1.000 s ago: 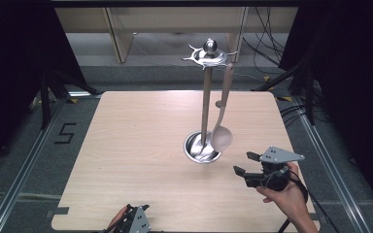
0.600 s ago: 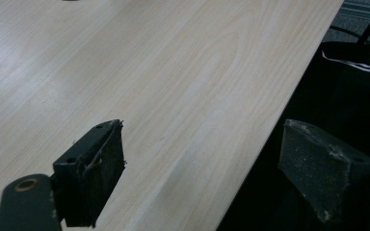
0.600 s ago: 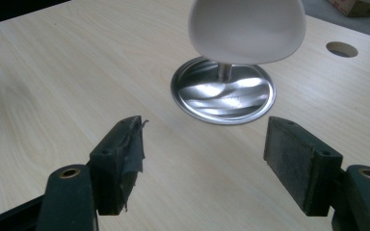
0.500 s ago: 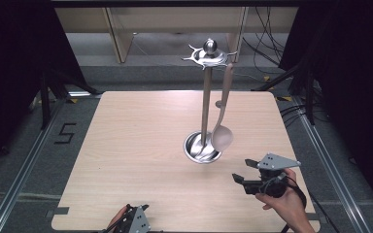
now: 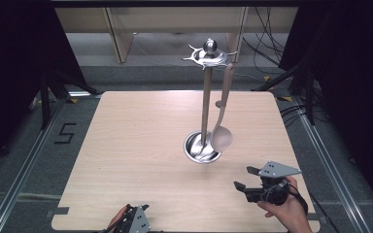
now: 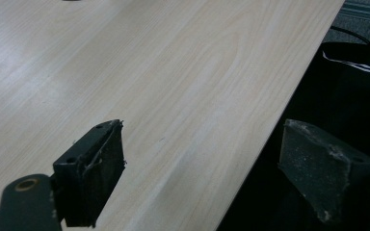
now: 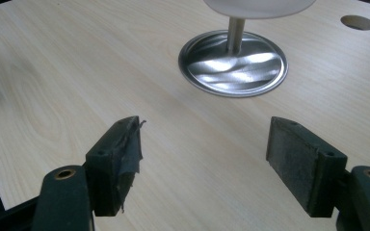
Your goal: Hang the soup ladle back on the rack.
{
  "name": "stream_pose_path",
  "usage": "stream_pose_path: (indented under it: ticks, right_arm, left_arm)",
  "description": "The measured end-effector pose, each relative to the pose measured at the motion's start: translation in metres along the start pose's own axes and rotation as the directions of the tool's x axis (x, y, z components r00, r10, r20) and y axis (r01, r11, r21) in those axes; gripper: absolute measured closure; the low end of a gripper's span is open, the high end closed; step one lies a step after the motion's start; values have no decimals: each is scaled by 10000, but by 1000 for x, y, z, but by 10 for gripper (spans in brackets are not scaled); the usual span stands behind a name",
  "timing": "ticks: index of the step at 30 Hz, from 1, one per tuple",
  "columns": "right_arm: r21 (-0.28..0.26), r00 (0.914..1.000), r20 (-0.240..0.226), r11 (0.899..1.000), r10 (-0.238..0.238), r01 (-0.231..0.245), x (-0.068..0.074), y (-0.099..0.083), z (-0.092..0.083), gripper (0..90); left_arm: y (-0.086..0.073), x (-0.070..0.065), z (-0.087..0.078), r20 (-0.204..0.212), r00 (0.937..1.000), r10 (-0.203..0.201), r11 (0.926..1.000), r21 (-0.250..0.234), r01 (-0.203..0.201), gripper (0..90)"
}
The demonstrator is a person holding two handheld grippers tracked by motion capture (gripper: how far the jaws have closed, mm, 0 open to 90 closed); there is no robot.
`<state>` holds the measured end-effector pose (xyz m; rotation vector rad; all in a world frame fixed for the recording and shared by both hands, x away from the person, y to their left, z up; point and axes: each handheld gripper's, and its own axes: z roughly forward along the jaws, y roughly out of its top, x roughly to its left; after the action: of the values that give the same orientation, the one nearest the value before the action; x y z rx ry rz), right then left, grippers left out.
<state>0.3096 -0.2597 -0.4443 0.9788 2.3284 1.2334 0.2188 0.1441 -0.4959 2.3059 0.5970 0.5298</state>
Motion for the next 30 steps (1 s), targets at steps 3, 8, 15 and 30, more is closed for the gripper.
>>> stream_pose_path:
  ticks: [3,8,15,30]
  right_arm:
    - [189,9997,-78,9995,244,-243,2,-4,0,282]
    - [346,9995,-139,9991,268,-263,4,-11,2,280]
    - [584,9989,-189,9974,440,-429,9,-22,3,275]
    - [717,9996,-229,9973,171,-154,17,-37,3,267]
  left_arm:
    - [0,0,0,-43,10000,24,10000,5,-24,152]
    - [0,0,0,5,10000,-8,10000,-17,8,152]
    - [0,0,0,14,10000,-14,10000,-21,14,152]
    - [0,-1,1,100,9999,-82,10000,-26,82,151]
